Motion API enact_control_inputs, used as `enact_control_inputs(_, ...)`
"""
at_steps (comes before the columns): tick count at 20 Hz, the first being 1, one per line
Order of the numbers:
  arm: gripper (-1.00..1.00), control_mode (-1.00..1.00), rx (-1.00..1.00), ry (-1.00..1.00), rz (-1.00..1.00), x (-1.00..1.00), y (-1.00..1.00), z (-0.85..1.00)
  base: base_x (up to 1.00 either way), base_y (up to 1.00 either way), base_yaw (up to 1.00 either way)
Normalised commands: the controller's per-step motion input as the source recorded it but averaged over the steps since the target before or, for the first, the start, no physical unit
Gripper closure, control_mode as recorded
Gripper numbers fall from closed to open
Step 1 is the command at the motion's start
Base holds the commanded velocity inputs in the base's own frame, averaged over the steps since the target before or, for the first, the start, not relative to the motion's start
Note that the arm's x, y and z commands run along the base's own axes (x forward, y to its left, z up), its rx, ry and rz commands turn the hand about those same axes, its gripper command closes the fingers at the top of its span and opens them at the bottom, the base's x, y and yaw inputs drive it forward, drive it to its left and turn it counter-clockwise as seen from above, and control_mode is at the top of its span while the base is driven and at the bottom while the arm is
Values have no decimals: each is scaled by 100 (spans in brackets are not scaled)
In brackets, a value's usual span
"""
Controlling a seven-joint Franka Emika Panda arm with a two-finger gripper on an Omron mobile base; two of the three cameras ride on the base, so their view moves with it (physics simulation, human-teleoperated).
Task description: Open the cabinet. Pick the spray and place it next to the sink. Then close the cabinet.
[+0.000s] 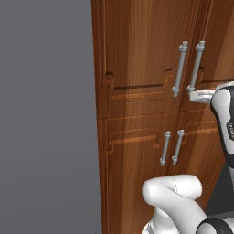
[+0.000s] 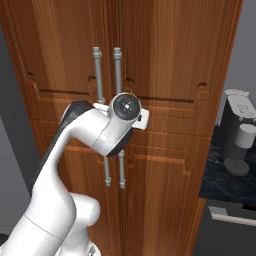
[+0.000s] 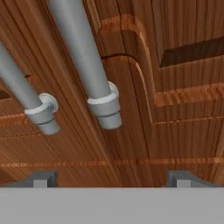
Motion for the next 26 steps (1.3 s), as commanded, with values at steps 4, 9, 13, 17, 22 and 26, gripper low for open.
enact_control_inputs(4, -100, -100, 8, -5, 0, 46, -16, 29, 0, 0, 0)
enact_control_inputs(9, -100, -100, 1, 0, -4, 37, 12, 22, 0, 0, 0)
enact_control_inputs(13, -100, -100, 0, 0, -1, 27, 6, 2, 0, 0, 0)
enact_control_inputs(17, -100, -100, 0, -1, 0, 38, 0, 0, 0, 0, 0)
enact_control_inputs(22, -100, -100, 0, -3, 0, 42, 2, 0, 0, 0, 0)
enact_control_inputs(26, 100, -100, 0, -5, 0, 40, 13, -1, 0, 0, 0)
